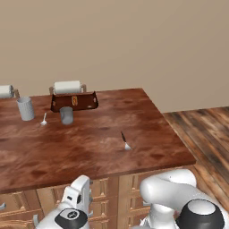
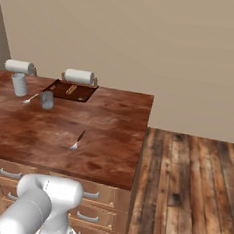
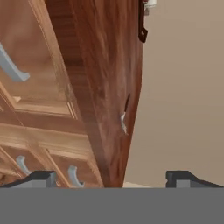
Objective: Take the tongs from the drawer on the left and place them on the dining counter next to the tray containing the hot dog.
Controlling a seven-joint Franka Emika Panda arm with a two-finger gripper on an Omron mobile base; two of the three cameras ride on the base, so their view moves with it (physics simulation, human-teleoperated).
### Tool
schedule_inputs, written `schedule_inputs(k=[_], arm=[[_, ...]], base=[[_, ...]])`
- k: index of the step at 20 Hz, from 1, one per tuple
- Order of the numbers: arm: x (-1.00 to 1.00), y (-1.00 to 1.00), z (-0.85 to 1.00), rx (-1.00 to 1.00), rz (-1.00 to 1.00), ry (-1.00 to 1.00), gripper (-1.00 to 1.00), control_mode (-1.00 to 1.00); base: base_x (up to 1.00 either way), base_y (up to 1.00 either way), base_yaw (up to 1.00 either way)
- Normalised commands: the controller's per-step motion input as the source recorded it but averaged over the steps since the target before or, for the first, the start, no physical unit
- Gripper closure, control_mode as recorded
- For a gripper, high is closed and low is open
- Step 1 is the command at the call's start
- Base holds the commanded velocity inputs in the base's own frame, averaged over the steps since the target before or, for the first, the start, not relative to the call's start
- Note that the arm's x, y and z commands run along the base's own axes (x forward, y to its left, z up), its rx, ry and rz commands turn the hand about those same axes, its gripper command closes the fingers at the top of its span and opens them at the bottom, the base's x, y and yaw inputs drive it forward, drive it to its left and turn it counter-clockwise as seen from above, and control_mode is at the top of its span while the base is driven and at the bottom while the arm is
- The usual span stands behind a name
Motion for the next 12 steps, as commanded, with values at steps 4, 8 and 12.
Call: schedule_inputs(k=[4, 8, 12], arm=[[-0.07, 0.00, -0.27, 0.00, 0.02, -0.02, -1.00, -1.00], [0.00, 0.00, -0.22, 0.00, 0.01, 0.00, -1.00, -1.00], [0.00, -0.04, -0.10, 0.00, 0.00, 0.00, -1.00, -1.00]], base=[[0.00, 0.00, 0.00], [0.00, 0.00, 0.00], [0.00, 0.00, 0.00]])
